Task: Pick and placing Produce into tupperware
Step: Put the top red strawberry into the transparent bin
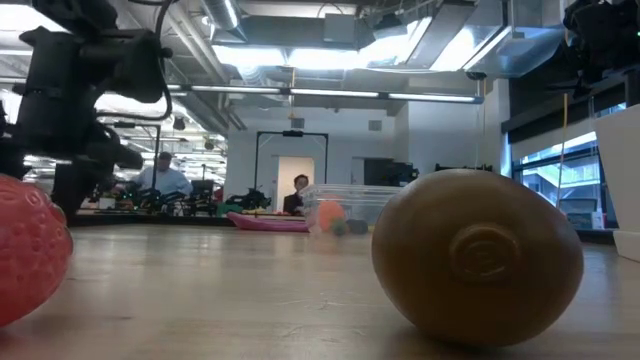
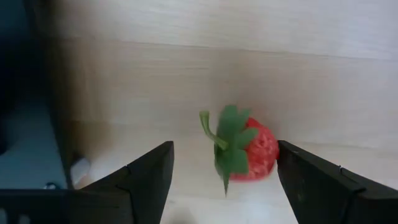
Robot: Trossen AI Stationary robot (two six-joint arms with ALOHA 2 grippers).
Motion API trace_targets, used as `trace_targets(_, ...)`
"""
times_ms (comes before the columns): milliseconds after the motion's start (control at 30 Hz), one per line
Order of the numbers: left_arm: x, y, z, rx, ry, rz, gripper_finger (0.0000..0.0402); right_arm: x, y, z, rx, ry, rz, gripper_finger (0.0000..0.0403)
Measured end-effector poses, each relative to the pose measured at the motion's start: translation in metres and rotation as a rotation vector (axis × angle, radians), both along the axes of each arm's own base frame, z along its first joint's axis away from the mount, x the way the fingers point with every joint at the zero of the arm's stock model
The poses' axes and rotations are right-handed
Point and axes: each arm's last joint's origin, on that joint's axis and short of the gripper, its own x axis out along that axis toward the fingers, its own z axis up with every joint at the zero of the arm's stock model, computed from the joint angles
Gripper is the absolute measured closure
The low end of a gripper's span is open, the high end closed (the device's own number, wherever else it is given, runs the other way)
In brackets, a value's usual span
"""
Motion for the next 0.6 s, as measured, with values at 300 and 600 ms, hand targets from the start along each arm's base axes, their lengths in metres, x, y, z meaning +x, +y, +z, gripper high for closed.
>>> trace_targets(300,-0.003,0.000,-0.013,-0.005,-0.047,0.004,0.0154,0.000,0.000,0.000,0.000,-0.001,0.000,0.0394)
trace_targets(600,-0.003,0.000,-0.013,0.000,-0.047,0.005,0.0190,0.000,0.000,0.000,0.000,-0.001,0.000,0.0394)
